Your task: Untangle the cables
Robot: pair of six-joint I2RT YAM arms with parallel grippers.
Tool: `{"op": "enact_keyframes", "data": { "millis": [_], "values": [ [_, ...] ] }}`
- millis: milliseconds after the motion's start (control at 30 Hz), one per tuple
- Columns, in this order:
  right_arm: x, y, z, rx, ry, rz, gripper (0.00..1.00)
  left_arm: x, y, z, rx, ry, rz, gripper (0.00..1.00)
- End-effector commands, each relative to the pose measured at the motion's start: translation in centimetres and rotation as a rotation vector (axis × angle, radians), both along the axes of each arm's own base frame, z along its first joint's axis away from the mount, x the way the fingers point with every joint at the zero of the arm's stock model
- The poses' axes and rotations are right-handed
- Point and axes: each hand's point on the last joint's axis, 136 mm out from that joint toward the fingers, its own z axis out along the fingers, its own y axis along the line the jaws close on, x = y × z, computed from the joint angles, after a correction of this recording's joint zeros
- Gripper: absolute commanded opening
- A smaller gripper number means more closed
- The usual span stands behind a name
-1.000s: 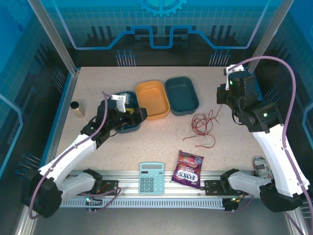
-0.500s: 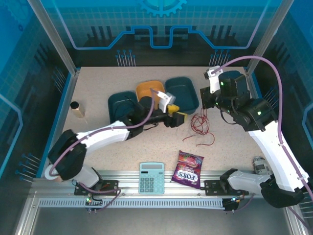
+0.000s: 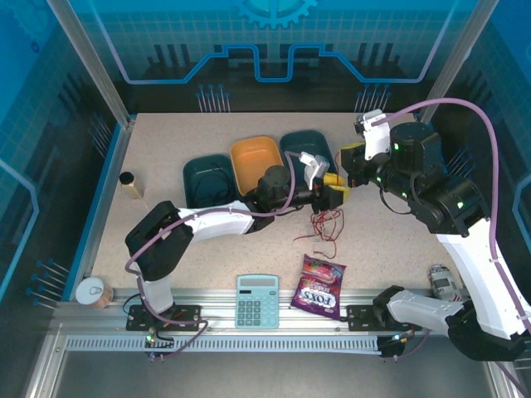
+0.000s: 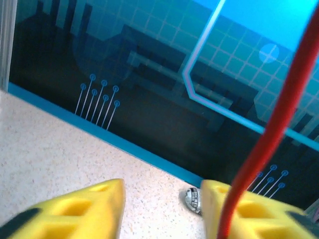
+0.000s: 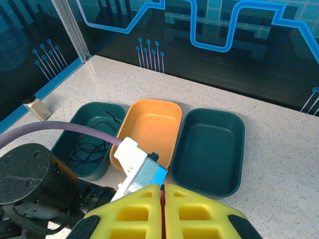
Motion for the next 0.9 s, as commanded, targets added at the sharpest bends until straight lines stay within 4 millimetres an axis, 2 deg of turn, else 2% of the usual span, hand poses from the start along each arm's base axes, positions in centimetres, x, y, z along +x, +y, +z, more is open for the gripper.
{"op": "enact_keyframes", "data": {
  "millis": [0, 67, 133, 200, 267, 300, 367, 533, 600, 700, 867],
  "values": [
    [-0.5, 0.1, 1.0, 0.029, -0.035, 0.010, 0.04, 0.0, -0.5, 2.2, -0.083, -0.008, -0.023, 0.19],
    [-0.5, -0.6, 0.8, 0.015, -0.039, -0.028, 0.06, 0.1, -0.3, 2.2, -0.084, 0.002, -0.012, 0.01],
    [-0.4, -1.5, 0.2, -0.001, -0.040, -0.068, 0.11, 0.3, 0.1, 2.4, -0.087, 0.006, 0.009, 0.00],
    [-0.3, -2.6, -0.7, -0.017, -0.035, -0.126, 0.21, 0.6, 0.7, 2.9, -0.101, 0.020, 0.012, 0.00],
    [-0.3, -4.2, -1.8, -0.027, -0.026, -0.210, 0.43, 0.8, 1.4, 3.8, -0.126, 0.037, 0.017, 0.00],
    [-0.4, -4.9, -2.3, -0.024, -0.026, -0.248, 0.59, 0.9, 1.7, 4.2, -0.135, 0.045, 0.020, 0.00],
    [-0.7, -6.2, -3.4, -0.016, -0.023, -0.304, 0.98, 1.2, 2.4, 4.7, -0.146, 0.070, 0.023, 0.00],
    [-1.6, -7.6, -5.8, 0.052, -0.041, -0.350, 1.00, 0.9, 3.5, 6.1, -0.151, 0.084, 0.040, 0.00],
    [-2.1, -7.4, -6.7, 0.082, -0.041, -0.320, 1.00, 0.9, 3.8, 6.7, -0.145, 0.084, 0.051, 0.00],
    [-2.5, -5.7, -8.9, 0.110, -0.010, -0.215, 1.00, 0.7, 4.1, 7.6, -0.129, 0.091, 0.057, 0.00],
    [-2.1, -0.8, -14.3, 0.175, 0.092, 0.004, 1.00, 0.1, 4.2, 8.9, -0.115, 0.102, 0.039, 0.00]
  ]
}}
